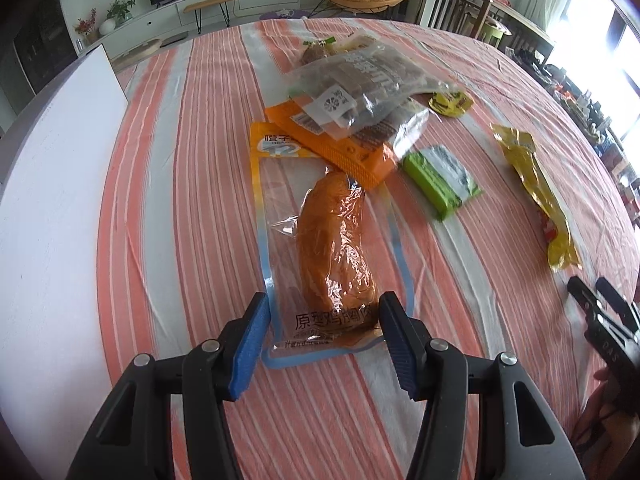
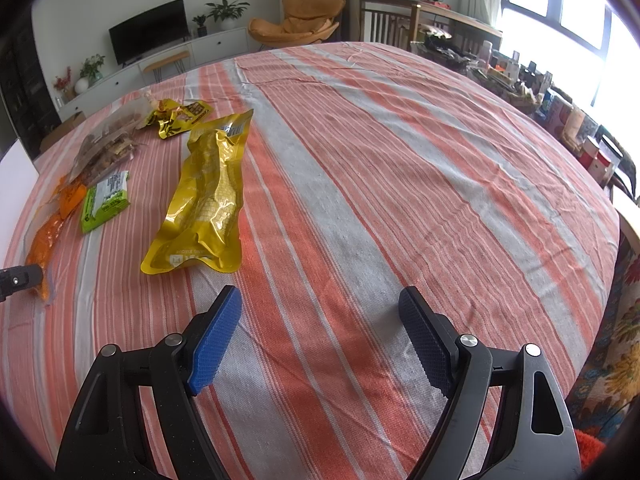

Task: Organize snacks
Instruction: 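Move the left tool onto the clear orange-labelled sausage bag and close it, then grasp the long yellow foil packet with the right tool while the left tool lifts the sausage bag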

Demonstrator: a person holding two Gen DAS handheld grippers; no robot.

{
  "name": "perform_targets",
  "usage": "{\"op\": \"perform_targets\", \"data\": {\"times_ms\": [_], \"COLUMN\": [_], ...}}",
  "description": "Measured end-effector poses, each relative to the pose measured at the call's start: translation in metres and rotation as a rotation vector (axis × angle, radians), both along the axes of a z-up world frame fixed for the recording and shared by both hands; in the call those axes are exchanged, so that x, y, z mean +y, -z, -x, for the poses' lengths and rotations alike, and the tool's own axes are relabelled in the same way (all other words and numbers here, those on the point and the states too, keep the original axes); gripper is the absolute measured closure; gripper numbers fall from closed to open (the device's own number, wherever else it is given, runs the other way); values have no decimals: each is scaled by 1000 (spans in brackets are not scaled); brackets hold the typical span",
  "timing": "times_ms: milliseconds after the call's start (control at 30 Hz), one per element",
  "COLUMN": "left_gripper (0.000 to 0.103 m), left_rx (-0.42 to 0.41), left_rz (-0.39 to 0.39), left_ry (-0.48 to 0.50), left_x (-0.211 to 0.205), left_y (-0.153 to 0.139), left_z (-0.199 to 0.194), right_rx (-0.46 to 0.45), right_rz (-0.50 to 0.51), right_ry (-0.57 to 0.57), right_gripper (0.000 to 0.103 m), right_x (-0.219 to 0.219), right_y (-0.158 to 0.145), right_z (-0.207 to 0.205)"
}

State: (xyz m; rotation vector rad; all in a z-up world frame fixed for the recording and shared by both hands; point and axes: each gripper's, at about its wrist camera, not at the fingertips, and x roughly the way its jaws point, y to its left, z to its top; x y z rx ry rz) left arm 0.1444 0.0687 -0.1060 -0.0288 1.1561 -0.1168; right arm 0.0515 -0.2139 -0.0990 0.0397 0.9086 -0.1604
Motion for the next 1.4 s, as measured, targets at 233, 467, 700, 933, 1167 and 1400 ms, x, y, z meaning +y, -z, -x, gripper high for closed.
{"op": "perform_targets", "data": {"times_ms": [233,467,700,933,1167,1400], "left_gripper": [40,10,7,0,14,67], "left_rx": [33,-24,30,3,-22,-83], "left_rz": [-14,-7,-41,-69,-61,19], "left_ry": [58,102,56,32,26,7], "left_x": [-1,-10,-24,-23,-15,-4], "left_y": [-9,-24,12,17,14,-9], "left_z": [31,18,-24,-24,-17,-1], "right_rx": [0,0,0,1,1,-4], "right_rz": [0,0,0,-1,0,-16], "right_ry": [0,0,0,0,0,-1], "right_gripper": [19,19,19,19,18,18], "right_x": [0,0,0,0,0,-2], "right_y": [-1,0,-1,-1,-1,-2], "right_z": [1,0,1,1,2,2]}}
